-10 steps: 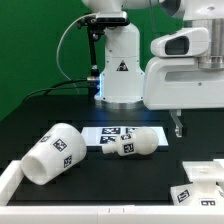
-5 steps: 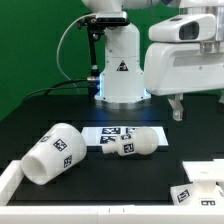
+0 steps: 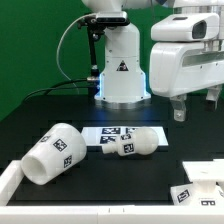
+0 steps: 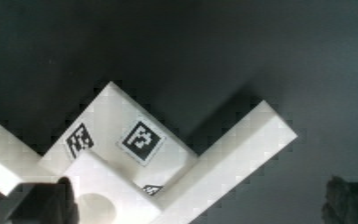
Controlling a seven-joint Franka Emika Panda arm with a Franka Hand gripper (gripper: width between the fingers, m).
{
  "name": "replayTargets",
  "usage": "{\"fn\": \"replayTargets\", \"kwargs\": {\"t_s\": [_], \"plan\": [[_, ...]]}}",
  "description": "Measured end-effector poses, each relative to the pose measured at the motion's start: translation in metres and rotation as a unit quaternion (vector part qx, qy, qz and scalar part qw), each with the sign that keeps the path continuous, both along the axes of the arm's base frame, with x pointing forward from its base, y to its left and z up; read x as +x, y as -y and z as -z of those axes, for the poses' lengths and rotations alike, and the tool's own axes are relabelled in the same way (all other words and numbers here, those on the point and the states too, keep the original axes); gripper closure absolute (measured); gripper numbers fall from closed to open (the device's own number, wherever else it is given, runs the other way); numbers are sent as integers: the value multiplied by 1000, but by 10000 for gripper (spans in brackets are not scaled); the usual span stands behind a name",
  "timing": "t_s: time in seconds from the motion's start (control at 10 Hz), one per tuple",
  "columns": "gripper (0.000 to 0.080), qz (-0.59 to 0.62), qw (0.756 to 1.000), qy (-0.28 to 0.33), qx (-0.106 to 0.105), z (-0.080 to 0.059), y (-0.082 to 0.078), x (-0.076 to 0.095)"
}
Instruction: Assemble lamp
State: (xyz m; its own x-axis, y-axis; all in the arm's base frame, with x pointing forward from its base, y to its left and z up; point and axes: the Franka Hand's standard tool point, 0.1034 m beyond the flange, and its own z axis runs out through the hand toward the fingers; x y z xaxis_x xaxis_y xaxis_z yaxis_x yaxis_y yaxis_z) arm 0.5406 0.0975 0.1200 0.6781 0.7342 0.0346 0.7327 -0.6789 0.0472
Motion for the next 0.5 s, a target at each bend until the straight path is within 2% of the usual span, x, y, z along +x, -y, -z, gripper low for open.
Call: {"fn": "replayTargets", "kwargs": {"t_s": [0.1, 0.2, 0.3, 0.4, 0.5], "plan": [[101, -76, 997, 8, -3, 5, 9, -16], [101, -134, 991, 4, -6, 13, 21, -46], [101, -187, 982, 3, -9, 17, 35, -67], [101, -238, 971, 4, -13, 23, 44, -82], [101, -262, 965, 7, -15, 26, 46, -85]]}}
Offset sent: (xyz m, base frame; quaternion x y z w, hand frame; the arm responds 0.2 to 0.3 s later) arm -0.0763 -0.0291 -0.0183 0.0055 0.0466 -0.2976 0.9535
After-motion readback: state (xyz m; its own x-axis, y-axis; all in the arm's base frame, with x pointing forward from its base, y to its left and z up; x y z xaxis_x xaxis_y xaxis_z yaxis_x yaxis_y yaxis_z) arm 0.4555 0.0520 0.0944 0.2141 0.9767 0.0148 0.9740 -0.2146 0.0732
